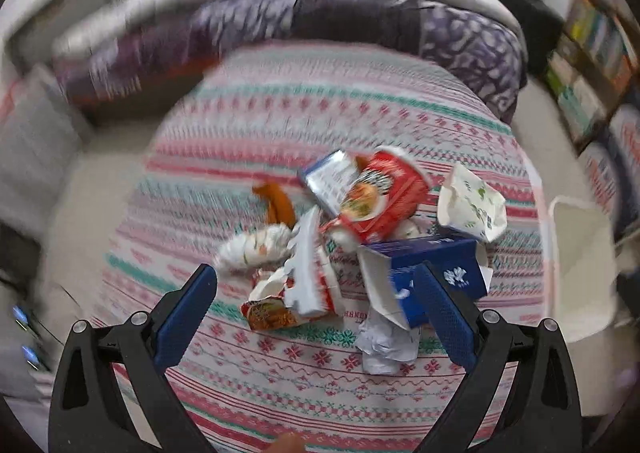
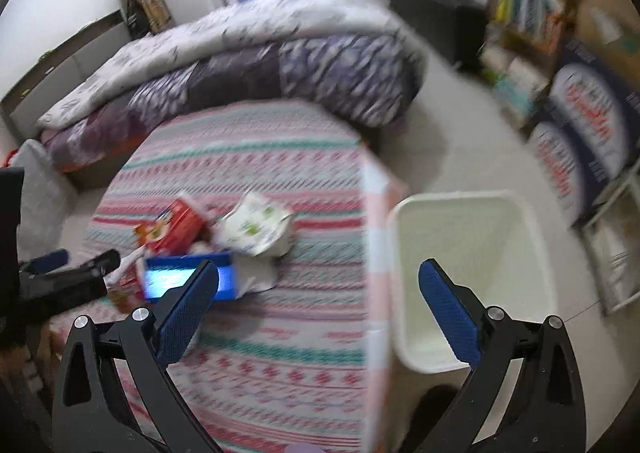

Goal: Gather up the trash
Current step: 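Grasp the blue box with the right gripper while the left grasps a white foam strip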

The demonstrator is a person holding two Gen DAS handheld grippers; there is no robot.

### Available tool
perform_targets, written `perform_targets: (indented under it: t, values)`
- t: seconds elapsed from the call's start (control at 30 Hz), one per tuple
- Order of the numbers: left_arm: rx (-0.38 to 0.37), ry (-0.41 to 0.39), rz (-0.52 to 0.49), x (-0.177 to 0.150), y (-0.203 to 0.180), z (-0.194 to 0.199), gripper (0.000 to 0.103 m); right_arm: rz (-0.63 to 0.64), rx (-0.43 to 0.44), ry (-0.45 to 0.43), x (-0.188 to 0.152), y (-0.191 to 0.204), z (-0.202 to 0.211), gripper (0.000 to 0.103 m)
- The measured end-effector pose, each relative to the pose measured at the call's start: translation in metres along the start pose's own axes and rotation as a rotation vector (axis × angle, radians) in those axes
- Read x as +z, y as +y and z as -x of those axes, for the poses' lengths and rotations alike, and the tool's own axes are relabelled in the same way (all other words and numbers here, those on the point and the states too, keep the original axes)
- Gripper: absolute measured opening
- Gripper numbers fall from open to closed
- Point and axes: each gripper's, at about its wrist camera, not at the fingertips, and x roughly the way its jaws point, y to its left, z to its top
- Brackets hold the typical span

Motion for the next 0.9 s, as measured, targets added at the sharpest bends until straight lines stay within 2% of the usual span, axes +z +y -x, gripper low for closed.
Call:
perform_targets:
  t: [0.1,0.17,0.23,0.3,0.4,0.5,0.53,0.57,0.67,0.77,0.9]
  values:
    - [-0.111,0.068,0.134,0.004,0.035,-0.023,0.095,-0.024,0.068,0.053,-0.003,0.005,-0.020,0.096]
    - [-0.159,0.130,0.198,0.007,0.050,-0.041,0.088,-0.030,0.114,0.113,-0.004,0.013,-0.037,0.096]
    - [-0.185,0.173,0.231,0.010,0.055,-0.056,0.081,-0.005,0.171,0.175,-0.004,0.026,-0.051,0.096]
    - [-0.198,0.207,0.252,0.010,0.057,-0.068,0.074,0.005,0.176,0.197,-0.004,0.031,-0.057,0.096]
    - [-0.228,0.260,0.261,0.013,0.056,-0.083,0.067,-0.061,0.221,0.274,-0.008,0.034,-0.075,0.096]
    - [-0.202,0.260,0.241,0.014,0.051,-0.089,0.065,-0.220,0.297,0.343,-0.012,0.027,-0.092,0.096]
    - [-0.190,0.257,0.233,0.015,0.050,-0.089,0.058,-0.284,0.325,0.357,-0.013,0.026,-0.096,0.096]
    - [-0.188,0.257,0.223,0.015,0.049,-0.089,0.046,-0.330,0.344,0.366,-0.015,0.024,-0.099,0.096]
    - [-0.230,0.269,0.216,0.014,0.051,-0.088,0.024,-0.491,0.391,0.416,-0.023,0.025,-0.113,0.096]
    - [-0.234,0.251,0.214,0.012,0.055,-0.081,0.024,-0.619,0.432,0.462,-0.034,0.030,-0.125,0.096]
    - [-0.252,0.190,0.231,0.009,0.069,-0.057,0.024,-0.704,0.455,0.465,-0.039,0.038,-0.129,0.096]
